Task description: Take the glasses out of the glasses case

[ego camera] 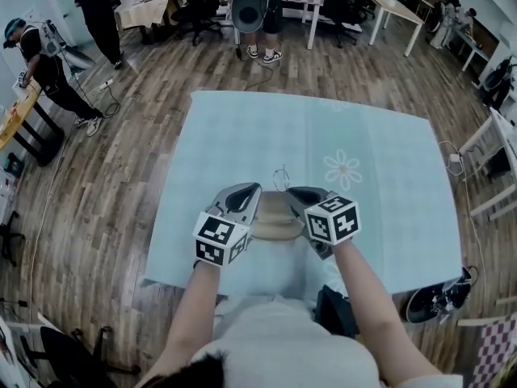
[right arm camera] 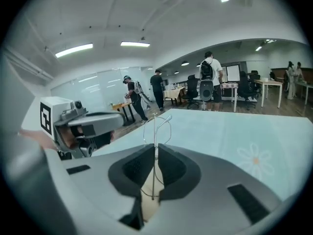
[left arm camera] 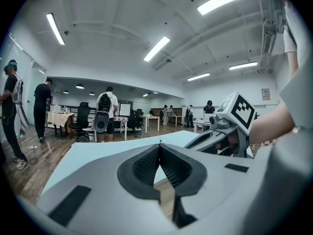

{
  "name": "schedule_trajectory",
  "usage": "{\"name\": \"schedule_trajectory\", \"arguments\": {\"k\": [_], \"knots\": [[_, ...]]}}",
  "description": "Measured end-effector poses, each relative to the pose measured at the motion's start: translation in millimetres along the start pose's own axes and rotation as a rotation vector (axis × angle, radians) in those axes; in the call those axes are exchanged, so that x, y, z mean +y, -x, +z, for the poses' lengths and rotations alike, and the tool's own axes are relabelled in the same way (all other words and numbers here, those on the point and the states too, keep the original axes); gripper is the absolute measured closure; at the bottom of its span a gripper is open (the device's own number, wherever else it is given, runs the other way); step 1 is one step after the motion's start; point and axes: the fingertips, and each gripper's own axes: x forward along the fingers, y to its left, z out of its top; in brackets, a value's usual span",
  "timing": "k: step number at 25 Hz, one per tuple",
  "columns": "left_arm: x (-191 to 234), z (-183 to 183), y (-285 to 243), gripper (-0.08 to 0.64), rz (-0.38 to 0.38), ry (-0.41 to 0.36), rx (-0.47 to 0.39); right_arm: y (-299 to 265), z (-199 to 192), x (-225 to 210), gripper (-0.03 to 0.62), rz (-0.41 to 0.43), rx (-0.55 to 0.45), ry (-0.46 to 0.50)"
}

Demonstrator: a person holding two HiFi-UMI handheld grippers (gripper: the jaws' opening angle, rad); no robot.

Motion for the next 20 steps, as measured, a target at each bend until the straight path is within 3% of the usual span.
{"name": "schedule_trajectory", "arguments": {"k": [9,17,20], "knots": [[-6.5,10.7,-1.2,0.551,0.008,-0.008,-0.049,34.8,24.8,-6.5,0.563,-0.079,-0.168,-0.132],[-12.1,17.0,1.0,0.551,-0.014,-0.022,-0.080,56.4,39.7,-6.2,0.563,-0.174,-0.245,-0.134],[-16.4,23.6,1.0,0.551,-0.020,-0.029,-0.096,63.6,45.6,-1.4,0.563,-0.193,-0.274,-0.090]]}}
